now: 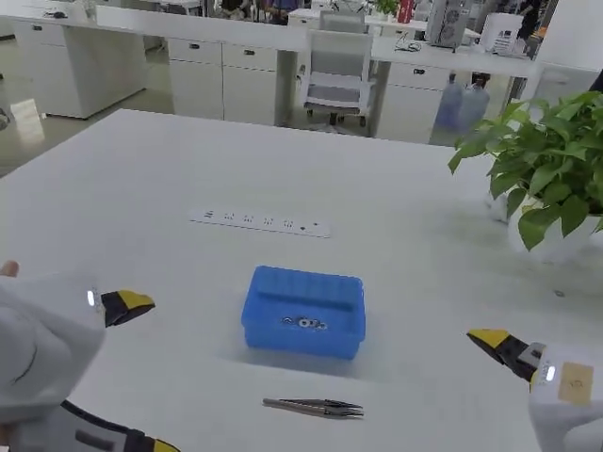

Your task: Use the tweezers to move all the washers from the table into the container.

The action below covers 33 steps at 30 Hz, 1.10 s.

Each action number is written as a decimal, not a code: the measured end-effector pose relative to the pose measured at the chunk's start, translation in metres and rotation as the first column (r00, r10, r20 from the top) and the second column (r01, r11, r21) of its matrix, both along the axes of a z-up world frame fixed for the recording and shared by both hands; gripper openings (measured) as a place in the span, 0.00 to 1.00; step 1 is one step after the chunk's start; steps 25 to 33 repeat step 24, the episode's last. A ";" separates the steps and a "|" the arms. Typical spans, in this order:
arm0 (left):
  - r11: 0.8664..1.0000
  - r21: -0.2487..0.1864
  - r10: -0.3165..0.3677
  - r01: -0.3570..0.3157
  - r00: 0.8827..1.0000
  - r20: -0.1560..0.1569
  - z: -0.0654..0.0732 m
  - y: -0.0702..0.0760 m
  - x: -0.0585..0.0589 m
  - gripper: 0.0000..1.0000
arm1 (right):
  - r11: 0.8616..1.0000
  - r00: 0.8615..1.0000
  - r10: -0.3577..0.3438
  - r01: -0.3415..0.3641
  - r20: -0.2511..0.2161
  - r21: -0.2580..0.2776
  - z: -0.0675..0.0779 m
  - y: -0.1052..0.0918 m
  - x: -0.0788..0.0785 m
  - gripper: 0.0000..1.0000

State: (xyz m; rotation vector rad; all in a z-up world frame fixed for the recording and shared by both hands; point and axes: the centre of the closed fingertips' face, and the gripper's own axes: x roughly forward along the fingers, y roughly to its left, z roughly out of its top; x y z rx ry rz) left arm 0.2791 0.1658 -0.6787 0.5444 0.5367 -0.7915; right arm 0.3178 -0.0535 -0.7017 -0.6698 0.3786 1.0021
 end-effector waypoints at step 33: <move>0.999 0.039 0.001 0.000 1.000 -0.007 0.003 -0.003 -0.002 0.99 | 1.000 1.000 -0.020 0.020 0.004 0.012 -0.003 -0.009 0.005 0.98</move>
